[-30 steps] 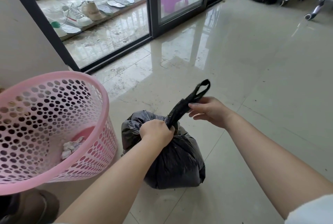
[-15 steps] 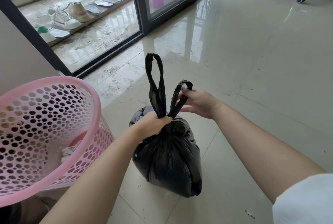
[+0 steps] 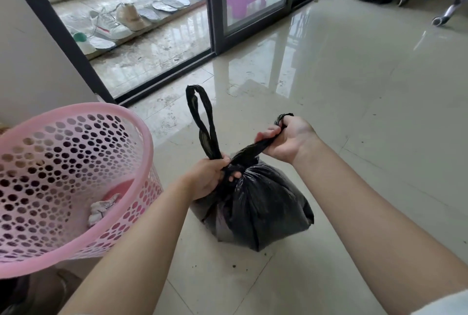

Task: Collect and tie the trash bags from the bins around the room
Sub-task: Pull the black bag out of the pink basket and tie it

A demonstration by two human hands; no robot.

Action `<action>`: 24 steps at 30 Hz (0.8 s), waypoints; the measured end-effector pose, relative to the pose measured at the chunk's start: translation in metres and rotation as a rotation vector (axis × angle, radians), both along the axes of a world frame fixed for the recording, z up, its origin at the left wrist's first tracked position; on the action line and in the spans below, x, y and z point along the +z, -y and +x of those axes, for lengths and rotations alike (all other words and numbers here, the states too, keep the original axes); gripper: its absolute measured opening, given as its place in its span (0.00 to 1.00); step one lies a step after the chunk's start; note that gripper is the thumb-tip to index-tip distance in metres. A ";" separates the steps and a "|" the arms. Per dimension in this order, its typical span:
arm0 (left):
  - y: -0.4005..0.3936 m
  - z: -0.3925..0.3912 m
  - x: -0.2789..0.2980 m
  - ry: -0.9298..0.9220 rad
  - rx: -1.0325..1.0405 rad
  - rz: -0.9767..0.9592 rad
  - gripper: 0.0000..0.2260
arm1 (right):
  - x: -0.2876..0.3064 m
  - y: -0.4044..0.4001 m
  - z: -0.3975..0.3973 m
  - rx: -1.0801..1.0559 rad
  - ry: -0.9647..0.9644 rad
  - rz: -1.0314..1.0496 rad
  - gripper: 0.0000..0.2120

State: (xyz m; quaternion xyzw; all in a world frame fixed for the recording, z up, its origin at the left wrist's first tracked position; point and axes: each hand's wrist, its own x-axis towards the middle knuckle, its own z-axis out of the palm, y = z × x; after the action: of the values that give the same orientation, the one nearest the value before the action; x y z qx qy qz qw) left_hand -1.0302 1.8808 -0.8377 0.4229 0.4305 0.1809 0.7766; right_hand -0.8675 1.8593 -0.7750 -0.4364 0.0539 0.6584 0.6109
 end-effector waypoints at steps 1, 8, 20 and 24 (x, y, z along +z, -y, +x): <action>-0.002 -0.003 -0.001 -0.010 -0.002 -0.019 0.13 | -0.002 0.004 -0.004 0.024 -0.003 -0.012 0.18; -0.011 -0.004 -0.003 0.016 0.148 -0.064 0.16 | -0.043 0.023 0.003 0.280 -0.048 -0.087 0.21; -0.009 -0.014 -0.015 0.198 0.241 -0.004 0.17 | -0.074 0.042 0.023 0.473 0.197 0.202 0.13; -0.010 -0.021 -0.011 0.052 0.013 0.095 0.19 | -0.053 0.028 0.041 0.456 0.549 0.111 0.13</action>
State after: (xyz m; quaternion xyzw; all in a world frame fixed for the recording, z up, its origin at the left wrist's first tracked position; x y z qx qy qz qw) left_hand -1.0516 1.8906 -0.8487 0.4517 0.4040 0.2169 0.7653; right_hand -0.8269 1.8312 -0.8280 -0.5640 -0.2467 0.6378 0.4629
